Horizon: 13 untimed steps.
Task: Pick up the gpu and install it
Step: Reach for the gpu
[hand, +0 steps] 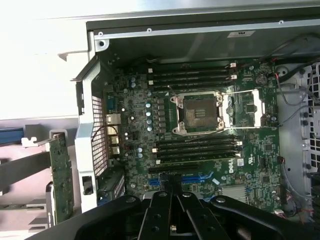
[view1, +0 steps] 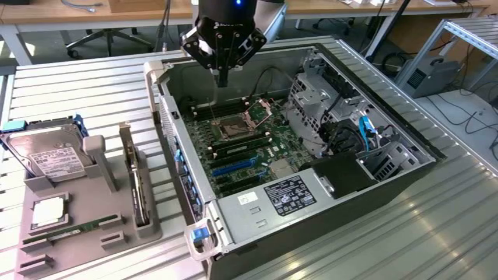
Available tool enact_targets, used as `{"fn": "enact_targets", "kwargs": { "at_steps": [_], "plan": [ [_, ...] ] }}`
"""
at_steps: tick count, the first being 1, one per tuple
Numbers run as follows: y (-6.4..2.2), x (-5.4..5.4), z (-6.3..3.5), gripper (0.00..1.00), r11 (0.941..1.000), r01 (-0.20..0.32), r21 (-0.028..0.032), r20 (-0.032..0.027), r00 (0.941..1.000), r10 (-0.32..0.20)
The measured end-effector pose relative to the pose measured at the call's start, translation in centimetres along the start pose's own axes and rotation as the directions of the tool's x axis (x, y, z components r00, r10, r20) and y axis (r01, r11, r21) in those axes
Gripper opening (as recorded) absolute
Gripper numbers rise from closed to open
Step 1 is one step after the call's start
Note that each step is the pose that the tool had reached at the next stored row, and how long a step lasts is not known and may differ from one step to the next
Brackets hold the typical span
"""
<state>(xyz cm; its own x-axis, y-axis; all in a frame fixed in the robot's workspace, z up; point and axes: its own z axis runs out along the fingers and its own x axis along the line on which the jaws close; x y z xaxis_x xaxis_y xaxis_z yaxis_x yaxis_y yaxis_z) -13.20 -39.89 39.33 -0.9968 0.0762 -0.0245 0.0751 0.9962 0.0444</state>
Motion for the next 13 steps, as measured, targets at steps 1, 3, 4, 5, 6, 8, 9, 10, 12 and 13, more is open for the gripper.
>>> {"fn": "enact_targets", "kwargs": {
  "at_steps": [1,3,4,5,6,8,9,10,12,13],
  "plan": [
    [0.00,0.03,0.00,0.11,1.0000,0.000,0.0001,0.0000,1.0000,0.000],
    [-0.01,0.12,0.00,0.11,1.0000,0.000,0.0000,0.0000,1.0000,0.000],
    [-0.02,0.22,-0.01,0.11,1.0000,0.000,0.0000,0.0000,1.0000,0.000],
    [-0.02,0.28,-0.01,0.11,1.0000,0.000,0.0000,0.0000,1.0000,0.000],
    [-0.03,0.38,-0.01,0.11,1.0000,0.000,0.0000,0.0000,1.0000,0.000],
    [-0.04,0.49,-0.01,0.11,1.0000,0.000,0.0000,0.0000,1.0000,0.000],
    [-0.04,0.54,-0.01,0.11,1.0000,0.000,0.0000,0.0000,1.0000,0.000],
    [-0.04,0.58,-0.02,0.11,1.0000,0.000,0.0000,0.0000,1.0000,0.000],
    [-0.05,0.67,-0.02,0.11,1.0000,0.000,0.0001,0.0000,1.0000,0.000],
    [-0.05,0.72,-0.02,0.11,1.0000,0.000,0.0000,0.0000,1.0000,0.000]
  ]
}}
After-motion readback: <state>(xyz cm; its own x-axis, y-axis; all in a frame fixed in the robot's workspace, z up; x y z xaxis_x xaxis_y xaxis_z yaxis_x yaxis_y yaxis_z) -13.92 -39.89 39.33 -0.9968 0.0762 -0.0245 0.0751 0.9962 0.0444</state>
